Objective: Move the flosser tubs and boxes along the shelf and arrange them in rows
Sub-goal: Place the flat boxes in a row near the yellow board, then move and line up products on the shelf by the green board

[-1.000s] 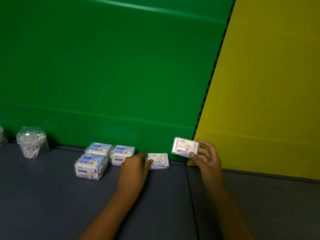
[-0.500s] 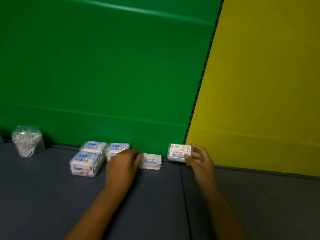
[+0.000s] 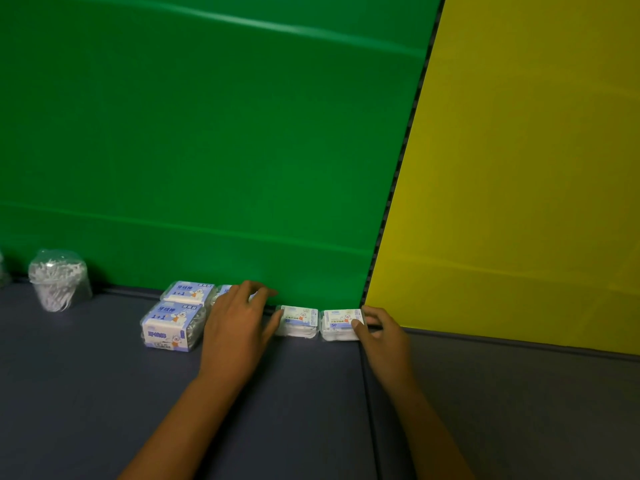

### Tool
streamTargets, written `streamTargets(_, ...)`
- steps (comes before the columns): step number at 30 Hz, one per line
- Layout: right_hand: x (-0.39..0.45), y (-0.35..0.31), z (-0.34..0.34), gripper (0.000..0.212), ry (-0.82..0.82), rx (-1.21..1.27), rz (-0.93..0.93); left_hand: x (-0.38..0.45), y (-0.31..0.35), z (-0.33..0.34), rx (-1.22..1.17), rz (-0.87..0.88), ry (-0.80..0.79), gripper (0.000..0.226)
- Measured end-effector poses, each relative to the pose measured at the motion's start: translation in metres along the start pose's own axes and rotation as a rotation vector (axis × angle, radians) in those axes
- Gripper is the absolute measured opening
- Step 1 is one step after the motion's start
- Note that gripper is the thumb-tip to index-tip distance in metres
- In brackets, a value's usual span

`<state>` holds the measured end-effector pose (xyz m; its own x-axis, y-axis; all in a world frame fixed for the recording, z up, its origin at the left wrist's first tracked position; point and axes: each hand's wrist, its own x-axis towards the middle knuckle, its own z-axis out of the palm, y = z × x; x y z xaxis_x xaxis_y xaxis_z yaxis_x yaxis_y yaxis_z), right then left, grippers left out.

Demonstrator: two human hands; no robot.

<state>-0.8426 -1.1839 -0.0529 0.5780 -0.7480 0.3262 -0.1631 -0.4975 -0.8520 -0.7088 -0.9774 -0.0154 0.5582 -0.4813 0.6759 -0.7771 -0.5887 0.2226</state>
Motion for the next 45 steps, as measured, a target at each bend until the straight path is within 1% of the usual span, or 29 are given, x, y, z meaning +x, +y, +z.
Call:
streamTargets(3,-0.001,-0.001,0.002,0.032,0.009,-0.044,-0.003,-0.002,-0.001,-0.001,-0.022,-0.024,0.001,0.027)
streamTargets(7,-0.004,-0.002,0.004,0.026,0.015,-0.191,-0.061,-0.004,0.0,-0.004,-0.041,-0.04,-0.027,0.025)
streamTargets(11,-0.007,-0.007,0.0,0.029,0.02,-0.252,-0.083,-0.004,-0.001,-0.011,-0.062,-0.034,-0.076,0.027)
streamTargets(13,-0.008,-0.014,-0.003,0.031,0.045,-0.292,-0.136,-0.004,-0.007,-0.02,-0.037,-0.016,-0.089,0.031)
streamTargets(16,-0.01,-0.04,-0.005,0.035,0.049,-0.414,-0.262,-0.002,-0.024,-0.042,0.012,-0.024,-0.123,0.04)
streamTargets(19,-0.02,-0.08,0.001,0.044,-0.015,-0.55,-0.385,-0.003,-0.046,-0.068,0.053,-0.05,-0.147,0.048)
streamTargets(22,-0.036,-0.122,0.015,0.055,-0.096,-0.701,-0.473,-0.008,-0.07,-0.098,0.099,-0.045,-0.14,0.049)
streamTargets(25,-0.056,-0.157,0.035,0.059,-0.13,-0.762,-0.52,-0.021,-0.095,-0.131,0.145,-0.049,-0.152,0.049)
streamTargets(29,-0.092,-0.198,0.069,0.06,-0.17,-0.762,-0.539,-0.049,-0.138,-0.18,0.172,-0.089,-0.155,0.049)
streamTargets(32,-0.119,-0.227,0.095,0.061,-0.208,-0.759,-0.585,-0.073,-0.17,-0.219,0.222,-0.114,-0.145,0.051)
streamTargets(38,-0.178,-0.287,0.154,0.063,-0.238,-0.715,-0.682,-0.129,-0.232,-0.3,0.367,-0.215,-0.169,0.067)
streamTargets(45,-0.242,-0.354,0.242,0.064,-0.344,-0.599,-0.806,-0.196,-0.305,-0.401,0.469,-0.37,-0.161,0.066)
